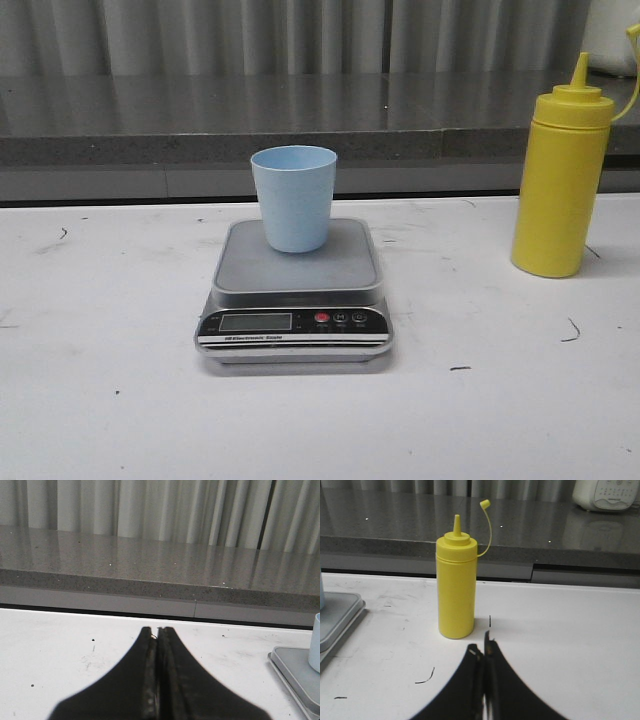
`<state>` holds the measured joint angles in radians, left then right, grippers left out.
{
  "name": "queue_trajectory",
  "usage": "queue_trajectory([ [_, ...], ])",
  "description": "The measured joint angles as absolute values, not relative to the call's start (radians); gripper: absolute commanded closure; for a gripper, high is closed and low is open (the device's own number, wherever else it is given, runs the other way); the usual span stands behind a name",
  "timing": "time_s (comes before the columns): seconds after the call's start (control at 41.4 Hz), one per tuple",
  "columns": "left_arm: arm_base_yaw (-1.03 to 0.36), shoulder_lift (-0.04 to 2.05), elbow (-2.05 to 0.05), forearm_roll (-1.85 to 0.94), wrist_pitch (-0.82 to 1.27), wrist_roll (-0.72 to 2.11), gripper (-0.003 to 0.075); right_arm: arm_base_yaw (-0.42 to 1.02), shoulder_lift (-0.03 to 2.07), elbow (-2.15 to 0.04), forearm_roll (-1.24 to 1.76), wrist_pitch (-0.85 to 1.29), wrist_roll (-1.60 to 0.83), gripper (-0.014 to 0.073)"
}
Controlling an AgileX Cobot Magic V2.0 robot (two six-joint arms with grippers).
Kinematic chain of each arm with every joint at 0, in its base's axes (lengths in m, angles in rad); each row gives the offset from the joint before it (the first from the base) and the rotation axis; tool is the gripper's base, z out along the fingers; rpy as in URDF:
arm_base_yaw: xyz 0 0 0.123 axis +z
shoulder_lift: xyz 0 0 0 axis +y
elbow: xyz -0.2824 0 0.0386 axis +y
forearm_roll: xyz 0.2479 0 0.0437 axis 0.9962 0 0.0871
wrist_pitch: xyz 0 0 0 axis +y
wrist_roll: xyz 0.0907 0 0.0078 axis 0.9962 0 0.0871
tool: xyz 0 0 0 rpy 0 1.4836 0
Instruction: Pour seasoning into cup on scale with both arms
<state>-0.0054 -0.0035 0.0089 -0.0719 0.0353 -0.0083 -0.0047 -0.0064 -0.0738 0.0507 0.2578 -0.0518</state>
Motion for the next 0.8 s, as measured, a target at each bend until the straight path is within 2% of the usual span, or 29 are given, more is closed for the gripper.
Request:
queue_trajectory([
  [0.338, -0.005, -0.004, 0.009, -0.072, 0.035, -0.008, 0.0740, -0.011, -0.011, 0.027, 0.051, 0.069, -0.055, 0.0662],
  [0.797, -0.005, -0.004, 0.009, -0.072, 0.035, -0.008, 0.0740, 0.036, -0.011, 0.027, 0.073, 0.051, -0.055, 0.0662],
])
